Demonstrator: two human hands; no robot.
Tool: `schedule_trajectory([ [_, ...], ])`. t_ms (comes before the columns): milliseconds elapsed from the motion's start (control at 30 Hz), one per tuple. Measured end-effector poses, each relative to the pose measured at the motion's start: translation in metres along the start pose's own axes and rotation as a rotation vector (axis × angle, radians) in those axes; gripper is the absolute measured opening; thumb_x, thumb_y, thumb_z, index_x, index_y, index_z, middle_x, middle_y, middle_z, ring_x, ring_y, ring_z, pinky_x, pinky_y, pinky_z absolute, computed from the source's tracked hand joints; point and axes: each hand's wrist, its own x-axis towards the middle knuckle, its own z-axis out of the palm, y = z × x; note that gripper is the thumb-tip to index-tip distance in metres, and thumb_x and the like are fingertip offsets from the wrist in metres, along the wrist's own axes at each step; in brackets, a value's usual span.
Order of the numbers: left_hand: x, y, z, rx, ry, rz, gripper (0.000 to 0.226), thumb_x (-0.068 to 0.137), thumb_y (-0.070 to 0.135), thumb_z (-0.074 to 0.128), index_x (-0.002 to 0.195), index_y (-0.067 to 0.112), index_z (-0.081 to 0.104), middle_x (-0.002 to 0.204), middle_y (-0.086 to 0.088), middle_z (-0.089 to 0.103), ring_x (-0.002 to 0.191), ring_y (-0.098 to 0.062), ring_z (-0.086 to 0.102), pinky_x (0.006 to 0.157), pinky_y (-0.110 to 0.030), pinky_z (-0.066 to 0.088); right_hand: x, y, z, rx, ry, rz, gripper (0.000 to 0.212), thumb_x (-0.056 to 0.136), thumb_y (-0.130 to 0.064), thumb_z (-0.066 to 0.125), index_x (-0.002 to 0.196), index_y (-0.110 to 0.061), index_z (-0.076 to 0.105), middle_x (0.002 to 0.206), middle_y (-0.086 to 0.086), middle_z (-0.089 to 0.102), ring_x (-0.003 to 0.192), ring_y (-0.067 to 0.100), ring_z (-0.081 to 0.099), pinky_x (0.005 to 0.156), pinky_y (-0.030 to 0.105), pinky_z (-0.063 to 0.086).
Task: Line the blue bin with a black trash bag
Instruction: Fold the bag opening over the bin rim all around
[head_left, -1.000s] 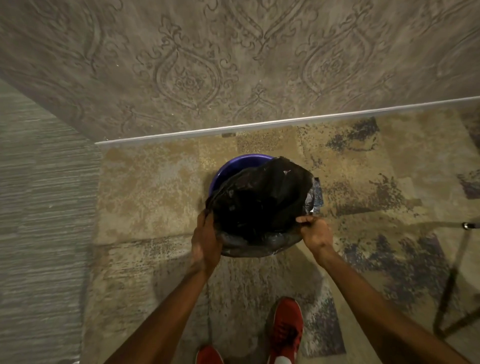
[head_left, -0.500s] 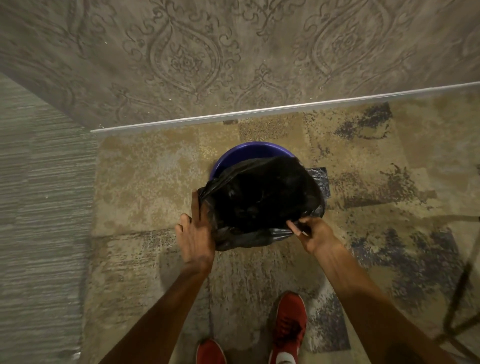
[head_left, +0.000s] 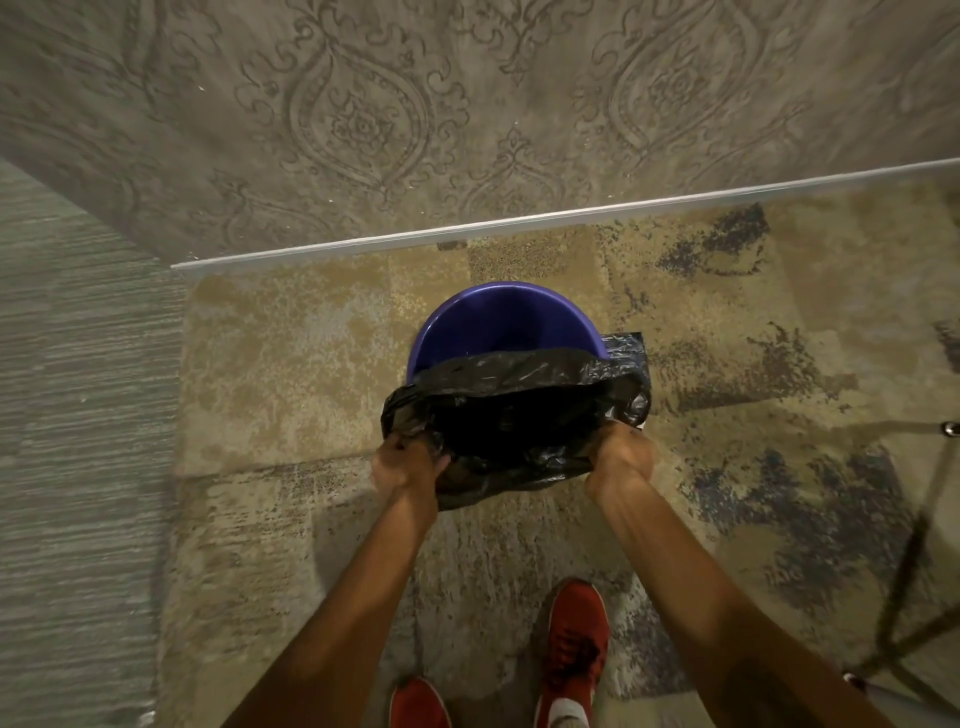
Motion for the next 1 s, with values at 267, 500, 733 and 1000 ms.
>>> schedule_trajectory([
  [267, 0.003, -0.015, -0.004, 0.257, 0.036, 0.213, 0.036, 0.093, 0.023, 0.053, 0.127, 0.019, 0.063, 0.116, -0.013, 0.068, 0.103, -0.035, 0.063, 0.085, -0.041, 0.053, 0.021, 0.013, -0.007, -0.146, -0.047, -0.098, 0.013, 0.086, -0.011, 0.057, 0.083, -0.018, 0.068, 0.096, 0.009, 0.072, 0.086, 0.028, 0.068, 0.080, 0.041, 0.060],
  [500, 0.023, -0.004, 0.006, 0.197, -0.200, 0.501, 0.032, 0.093, 0.028, 0.056, 0.124, 0.025, 0.059, 0.116, 0.000, 0.066, 0.105, -0.021, 0.062, 0.071, -0.026, 0.048, 0.050, 0.012, -0.008, -0.271, -0.262, -0.200, 0.024, 0.092, -0.005, 0.043, 0.097, -0.021, 0.062, 0.098, 0.008, 0.064, 0.090, 0.026, 0.058, 0.087, 0.045, 0.054],
  [733, 0.059, 0.021, 0.023, 0.672, -0.125, 0.721, 0.043, 0.099, 0.034, 0.049, 0.138, 0.014, 0.049, 0.156, -0.014, 0.034, 0.138, -0.036, 0.040, 0.106, -0.050, 0.042, 0.075, -0.013, 0.013, -0.557, -0.284, -0.428, 0.019, 0.095, -0.024, 0.049, 0.108, -0.015, 0.060, 0.128, 0.015, 0.052, 0.116, 0.038, 0.056, 0.100, 0.056, 0.049],
  [1000, 0.068, 0.048, 0.042, 0.831, 0.053, 0.760, 0.040, 0.100, 0.039, 0.047, 0.124, 0.012, 0.062, 0.164, -0.008, 0.015, 0.120, -0.043, 0.055, 0.089, -0.049, 0.048, 0.088, -0.036, 0.050, -0.818, -0.201, -0.538, 0.041, 0.094, -0.037, 0.055, 0.128, -0.015, 0.063, 0.136, 0.017, 0.049, 0.125, 0.036, 0.048, 0.108, 0.046, 0.042],
])
